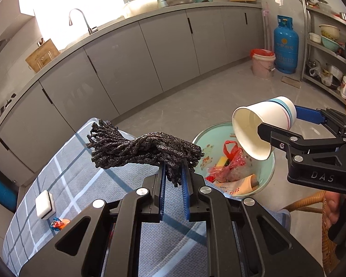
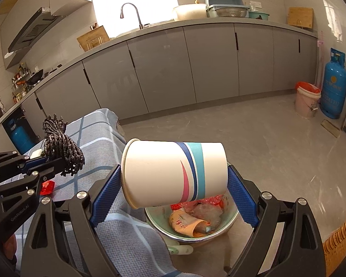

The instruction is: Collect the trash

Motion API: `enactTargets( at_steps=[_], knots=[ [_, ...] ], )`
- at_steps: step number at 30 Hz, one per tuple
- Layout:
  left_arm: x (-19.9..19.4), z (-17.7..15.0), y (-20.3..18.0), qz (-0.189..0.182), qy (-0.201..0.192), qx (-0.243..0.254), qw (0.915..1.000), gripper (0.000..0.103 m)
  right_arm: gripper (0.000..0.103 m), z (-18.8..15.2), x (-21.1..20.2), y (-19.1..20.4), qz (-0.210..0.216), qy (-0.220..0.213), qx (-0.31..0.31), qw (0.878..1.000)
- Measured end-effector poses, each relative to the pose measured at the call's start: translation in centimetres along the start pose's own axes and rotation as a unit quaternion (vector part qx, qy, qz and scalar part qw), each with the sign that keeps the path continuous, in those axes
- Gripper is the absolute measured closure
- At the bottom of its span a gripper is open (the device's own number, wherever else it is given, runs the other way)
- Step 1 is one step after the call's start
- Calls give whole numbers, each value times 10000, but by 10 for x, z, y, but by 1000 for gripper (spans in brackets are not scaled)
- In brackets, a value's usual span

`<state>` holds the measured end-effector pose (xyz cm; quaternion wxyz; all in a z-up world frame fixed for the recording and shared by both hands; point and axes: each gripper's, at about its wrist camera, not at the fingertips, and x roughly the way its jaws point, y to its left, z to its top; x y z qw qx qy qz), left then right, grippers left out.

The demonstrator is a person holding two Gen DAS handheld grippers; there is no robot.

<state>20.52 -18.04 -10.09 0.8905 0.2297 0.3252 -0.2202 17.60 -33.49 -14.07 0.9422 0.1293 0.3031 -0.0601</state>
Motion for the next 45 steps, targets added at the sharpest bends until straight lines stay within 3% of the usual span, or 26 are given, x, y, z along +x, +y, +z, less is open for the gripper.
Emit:
enactTargets(
  at_steps=[24, 33, 34, 37, 40, 41, 45],
  knots=[
    [40, 19, -36, -292, -205, 470, 9983, 89, 15, 9, 20, -48, -344, 21, 231, 9991],
    [56, 19, -49, -551, -71, 585, 9967, 88, 15, 16, 38, -51, -222, 124, 302, 9992],
    [56, 19, -50, -552, -75, 595, 9967, 84, 15, 16, 42, -53, -159, 156, 313, 9993],
    [56, 16, -51, -396, -151, 611, 9972, 47, 12, 17, 48, -58, -174, 155, 420, 9988],
    [56, 13, -51, -338, -79, 607, 9976, 46, 10, 16, 50, -63, -203, 150, 504, 9984],
    [55, 12, -50, -313, -75, 598, 9977, 39, 10, 15, 50, -65, -218, 151, 522, 9983],
    [53, 8, -45, -159, -75, 545, 9984, 32, 10, 9, 49, -67, -227, 217, 584, 9978]
  ],
)
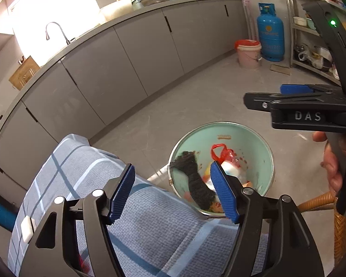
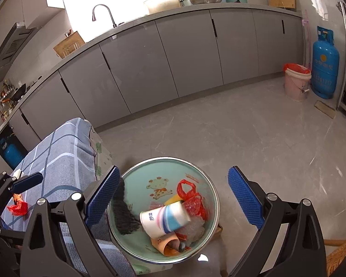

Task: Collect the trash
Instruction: 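Open both tools over the green basin to drop the pad and cup, then move both tools back over the table toward the wrapper and sponge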

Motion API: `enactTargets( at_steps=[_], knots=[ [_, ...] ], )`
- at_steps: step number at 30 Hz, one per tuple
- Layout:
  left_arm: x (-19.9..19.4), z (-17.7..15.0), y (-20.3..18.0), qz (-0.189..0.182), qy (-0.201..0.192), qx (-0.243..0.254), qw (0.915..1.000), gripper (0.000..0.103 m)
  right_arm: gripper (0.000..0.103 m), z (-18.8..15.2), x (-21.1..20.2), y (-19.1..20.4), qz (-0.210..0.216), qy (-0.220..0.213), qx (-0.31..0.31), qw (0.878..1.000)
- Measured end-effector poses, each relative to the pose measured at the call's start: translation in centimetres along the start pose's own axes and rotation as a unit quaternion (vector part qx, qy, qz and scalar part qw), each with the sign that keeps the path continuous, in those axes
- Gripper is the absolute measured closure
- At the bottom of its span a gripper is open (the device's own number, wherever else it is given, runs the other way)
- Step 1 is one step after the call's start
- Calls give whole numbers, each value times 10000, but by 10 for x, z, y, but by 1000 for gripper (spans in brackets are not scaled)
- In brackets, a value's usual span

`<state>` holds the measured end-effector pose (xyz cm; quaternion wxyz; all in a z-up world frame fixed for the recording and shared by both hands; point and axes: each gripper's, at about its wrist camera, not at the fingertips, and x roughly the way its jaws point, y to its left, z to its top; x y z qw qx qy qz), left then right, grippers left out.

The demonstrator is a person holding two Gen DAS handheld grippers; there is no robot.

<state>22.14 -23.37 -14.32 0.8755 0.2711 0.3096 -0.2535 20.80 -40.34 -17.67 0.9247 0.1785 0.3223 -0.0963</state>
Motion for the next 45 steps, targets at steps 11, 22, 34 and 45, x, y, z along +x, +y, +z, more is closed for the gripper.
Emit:
enactTargets(
  at_steps=[11, 22, 34, 45],
  knots=[
    [-9, -12, 24, 261, 64, -453, 9986, 15, 9, -16, -7, 5, -76, 147, 39, 9999],
    [-41, -33, 54, 585, 26, -1005, 9932, 14, 10, -29, -20, 55, 156, 219, -363, 9990],
    [-89, -78, 105, 994, 22, -1585, 9823, 12, 10, -47, -33, 130, 578, 301, -927, 9936],
    [-108, -137, 157, 1407, 322, -2250, 9636, 12, 10, -64, -40, 192, 860, 427, -1394, 9856]
  ],
)
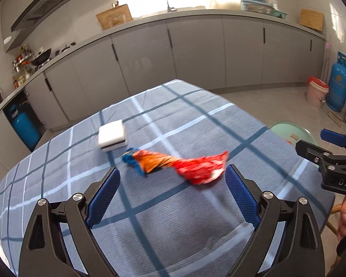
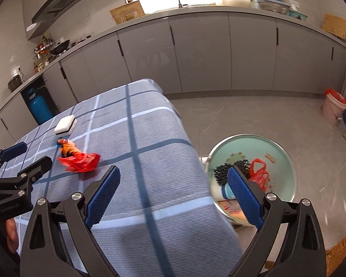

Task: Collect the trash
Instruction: 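Move both tools back over the table toward the wrapper and sponge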

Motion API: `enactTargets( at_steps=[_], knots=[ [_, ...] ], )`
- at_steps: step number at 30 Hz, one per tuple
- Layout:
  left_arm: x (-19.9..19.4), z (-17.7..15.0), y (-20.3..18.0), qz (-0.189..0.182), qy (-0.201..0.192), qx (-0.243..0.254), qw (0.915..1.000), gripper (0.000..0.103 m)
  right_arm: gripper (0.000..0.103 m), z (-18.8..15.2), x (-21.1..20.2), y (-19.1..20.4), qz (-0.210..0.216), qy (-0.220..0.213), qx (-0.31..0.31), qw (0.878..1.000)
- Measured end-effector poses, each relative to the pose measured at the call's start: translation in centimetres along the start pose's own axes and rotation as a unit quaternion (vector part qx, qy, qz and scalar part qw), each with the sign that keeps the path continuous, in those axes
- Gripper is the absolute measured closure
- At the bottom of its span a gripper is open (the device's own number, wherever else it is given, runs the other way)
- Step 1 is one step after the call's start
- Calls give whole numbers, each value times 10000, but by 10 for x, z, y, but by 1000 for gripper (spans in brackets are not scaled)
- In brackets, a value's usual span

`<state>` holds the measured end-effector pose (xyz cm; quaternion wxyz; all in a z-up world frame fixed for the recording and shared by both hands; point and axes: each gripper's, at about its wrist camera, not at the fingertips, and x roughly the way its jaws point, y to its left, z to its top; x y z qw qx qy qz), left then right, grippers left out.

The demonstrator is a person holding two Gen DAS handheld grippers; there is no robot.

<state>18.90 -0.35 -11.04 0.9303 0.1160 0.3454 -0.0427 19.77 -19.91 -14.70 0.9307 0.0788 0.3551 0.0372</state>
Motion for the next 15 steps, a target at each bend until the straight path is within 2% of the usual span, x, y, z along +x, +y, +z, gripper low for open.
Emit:
enactTargets(
  at_steps=[8, 15],
  knots=[
    [11, -19, 55, 308, 283, -397, 9983, 12, 10, 9, 19, 52, 244, 82, -388, 9989],
    [20, -34, 105, 578, 506, -863, 9933, 11, 10, 18, 36, 111, 507, 105, -984, 9938]
  ],
)
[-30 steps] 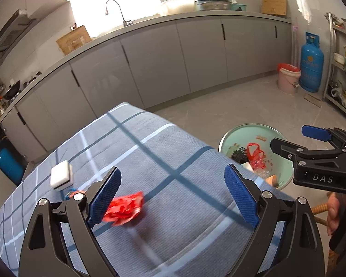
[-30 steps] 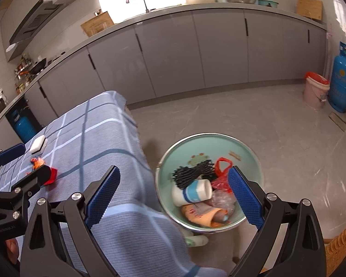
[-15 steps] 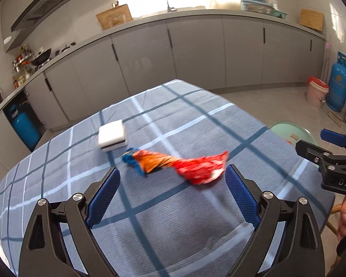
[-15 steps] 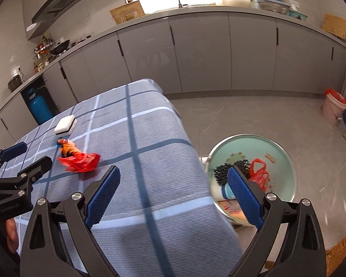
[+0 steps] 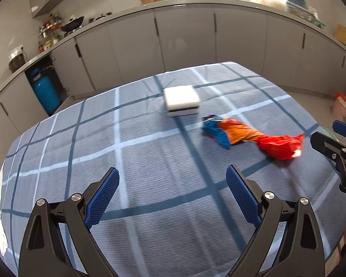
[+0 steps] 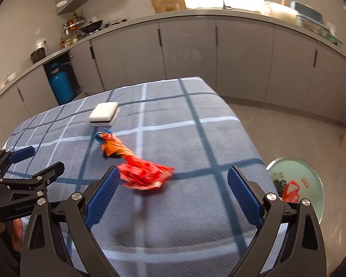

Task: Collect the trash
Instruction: 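Move both tools back over the table toward the wrapper and sponge, then grasp the red-orange wrapper with the right tool while the left tool grasps the white sponge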

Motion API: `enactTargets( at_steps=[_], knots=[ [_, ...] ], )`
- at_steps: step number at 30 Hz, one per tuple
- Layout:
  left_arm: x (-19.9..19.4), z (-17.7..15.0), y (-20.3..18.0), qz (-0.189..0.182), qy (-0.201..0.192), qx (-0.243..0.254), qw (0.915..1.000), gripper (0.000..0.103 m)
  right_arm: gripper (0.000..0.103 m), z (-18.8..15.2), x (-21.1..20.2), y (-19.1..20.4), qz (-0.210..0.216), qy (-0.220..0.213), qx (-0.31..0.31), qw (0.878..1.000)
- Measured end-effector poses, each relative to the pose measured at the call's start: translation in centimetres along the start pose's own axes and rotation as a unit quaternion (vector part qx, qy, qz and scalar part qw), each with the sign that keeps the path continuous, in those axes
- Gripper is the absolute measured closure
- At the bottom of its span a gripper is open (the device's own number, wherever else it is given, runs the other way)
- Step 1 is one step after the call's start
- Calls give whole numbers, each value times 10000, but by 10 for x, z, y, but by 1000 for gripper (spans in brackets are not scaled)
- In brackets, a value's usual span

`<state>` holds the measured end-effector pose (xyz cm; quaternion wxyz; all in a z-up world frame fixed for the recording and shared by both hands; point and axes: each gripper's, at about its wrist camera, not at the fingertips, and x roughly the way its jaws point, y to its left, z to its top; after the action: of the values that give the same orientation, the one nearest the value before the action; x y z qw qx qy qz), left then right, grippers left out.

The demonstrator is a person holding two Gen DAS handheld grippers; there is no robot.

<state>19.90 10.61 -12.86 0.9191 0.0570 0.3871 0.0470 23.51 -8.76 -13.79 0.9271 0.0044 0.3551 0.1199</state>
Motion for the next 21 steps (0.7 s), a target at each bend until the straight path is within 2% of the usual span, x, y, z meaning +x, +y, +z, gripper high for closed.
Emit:
enactTargets(
  at_steps=[6, 10, 13, 14, 15, 17, 19, 21],
  knots=[
    [7, 2, 32, 139, 52, -280, 9995, 11, 16, 14, 24, 30, 156, 112, -421, 9989],
    [14, 4, 43, 200, 106, -366, 9991, 11, 16, 19, 41, 43, 208, 245, -605, 9977],
    [18, 6, 47, 213, 139, -392, 9989, 11, 21, 22, 56, 52, 246, 442, -805, 9955],
    [20, 6, 48, 220, 146, -401, 9988, 11, 26, 21, 60, 54, 227, 519, -855, 9947],
    [21, 7, 48, 212, 154, -411, 9988, 11, 36, 21, 65, 54, 208, 646, -898, 9936],
    [23, 10, 48, 200, 156, -416, 9988, 11, 49, 18, 71, 52, 217, 855, -899, 9920],
    [25, 14, 47, 195, 144, -401, 9989, 11, 55, 12, 72, 47, 196, 981, -914, 9908],
    [27, 20, 43, 149, 107, -366, 9992, 11, 72, 4, 72, 40, 196, 1080, -871, 9901]
  ],
)
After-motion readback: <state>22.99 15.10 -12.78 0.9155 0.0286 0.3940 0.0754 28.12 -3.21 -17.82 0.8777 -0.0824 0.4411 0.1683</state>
